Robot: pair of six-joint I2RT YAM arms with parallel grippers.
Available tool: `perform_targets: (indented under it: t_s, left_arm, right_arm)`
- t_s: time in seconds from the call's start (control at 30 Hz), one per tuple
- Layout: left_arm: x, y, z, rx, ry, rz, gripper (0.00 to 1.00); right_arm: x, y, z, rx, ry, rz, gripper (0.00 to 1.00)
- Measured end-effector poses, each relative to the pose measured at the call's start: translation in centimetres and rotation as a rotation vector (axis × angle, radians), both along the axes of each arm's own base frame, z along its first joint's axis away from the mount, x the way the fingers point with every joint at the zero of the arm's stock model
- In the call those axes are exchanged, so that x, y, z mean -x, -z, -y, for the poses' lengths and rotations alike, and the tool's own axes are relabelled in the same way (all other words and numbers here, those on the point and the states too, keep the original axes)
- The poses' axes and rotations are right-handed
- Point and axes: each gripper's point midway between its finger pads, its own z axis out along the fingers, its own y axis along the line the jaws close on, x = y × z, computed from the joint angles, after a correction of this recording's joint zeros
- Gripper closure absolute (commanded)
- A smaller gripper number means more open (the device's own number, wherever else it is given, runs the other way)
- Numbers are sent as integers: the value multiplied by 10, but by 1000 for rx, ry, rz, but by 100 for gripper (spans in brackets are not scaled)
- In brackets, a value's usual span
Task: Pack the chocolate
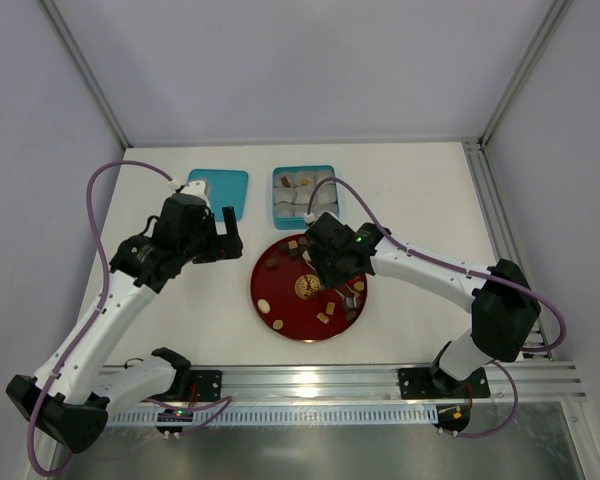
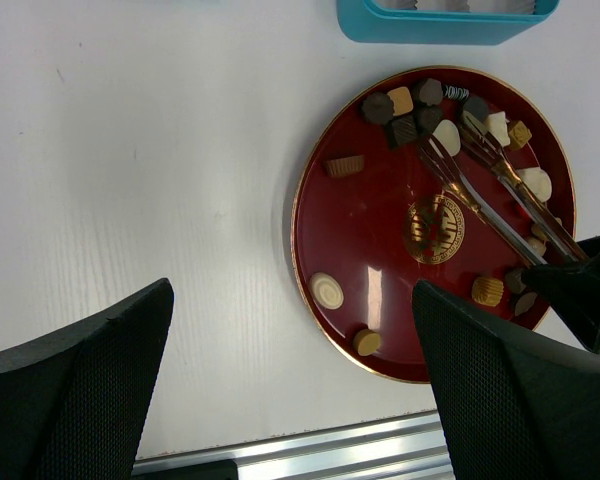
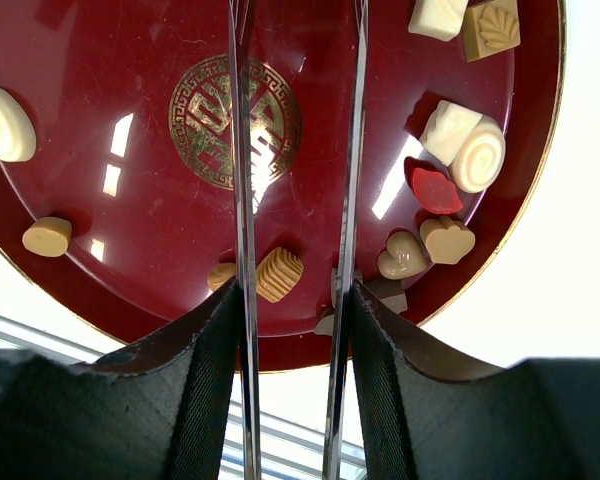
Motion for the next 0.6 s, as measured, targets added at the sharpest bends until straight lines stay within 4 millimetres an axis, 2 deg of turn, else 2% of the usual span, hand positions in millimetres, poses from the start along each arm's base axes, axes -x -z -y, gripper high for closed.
perform_targets:
  t_s: [0.47,0.6]
  left_arm:
    - [1,-2,0,3,0,6,0]
    - [1,-2,-1,4,-1,8,0]
  right_arm:
    - [-2,-3,-2,-5,-5,7,68]
    - [-2,-4,-2,-4,-5,7,69]
